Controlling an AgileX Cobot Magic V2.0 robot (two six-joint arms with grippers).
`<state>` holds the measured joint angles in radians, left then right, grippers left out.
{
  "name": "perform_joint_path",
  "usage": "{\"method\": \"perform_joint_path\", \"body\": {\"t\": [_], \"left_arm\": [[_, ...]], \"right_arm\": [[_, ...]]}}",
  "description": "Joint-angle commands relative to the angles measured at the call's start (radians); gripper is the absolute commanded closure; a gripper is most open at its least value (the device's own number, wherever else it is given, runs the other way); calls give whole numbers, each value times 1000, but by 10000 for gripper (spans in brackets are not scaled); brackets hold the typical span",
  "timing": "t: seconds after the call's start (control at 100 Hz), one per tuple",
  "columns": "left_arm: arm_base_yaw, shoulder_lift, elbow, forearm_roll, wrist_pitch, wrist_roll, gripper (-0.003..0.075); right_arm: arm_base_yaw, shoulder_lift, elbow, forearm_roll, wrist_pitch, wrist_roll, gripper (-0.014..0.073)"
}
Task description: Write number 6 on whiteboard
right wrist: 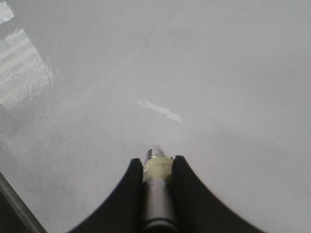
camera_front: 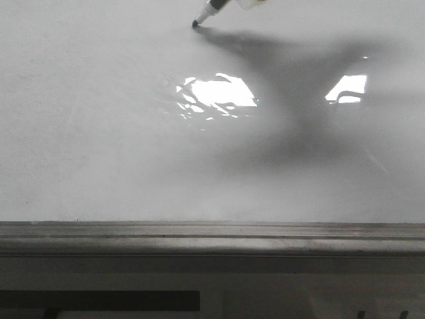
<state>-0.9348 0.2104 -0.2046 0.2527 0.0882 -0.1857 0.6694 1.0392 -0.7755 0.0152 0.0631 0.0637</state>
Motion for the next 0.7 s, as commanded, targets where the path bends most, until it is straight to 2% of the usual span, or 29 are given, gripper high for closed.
{"method": "perform_joint_path", "body": {"t": [0.0,0.13,0.24,0.31,0.41,0.57,0.69], "left_arm": [[-4,7,-27,-1,-66,-6,513],[-4,7,-27,-1,-66,-6,513],[-4,7,-27,-1,-66,-6,513],[-4,7,-27,-1,-66,-6,513],[-4,7,-27,-1,-66,-6,513],[-4,7,-27,-1,-66,-6,513],[-4,7,-27,-5,-66,-6,513]], "right_arm": [[-4,12,-37,18,-26,-1,657],[46,57,-17,59,66,-1,657],[93,68,24,109,83,-1,657],[89,53,40,117,131,-1,655],[60,5,44,63,209,-1,644],[7,-55,43,36,155,-1,644],[27,-15,23,36,141,-3,644]]}}
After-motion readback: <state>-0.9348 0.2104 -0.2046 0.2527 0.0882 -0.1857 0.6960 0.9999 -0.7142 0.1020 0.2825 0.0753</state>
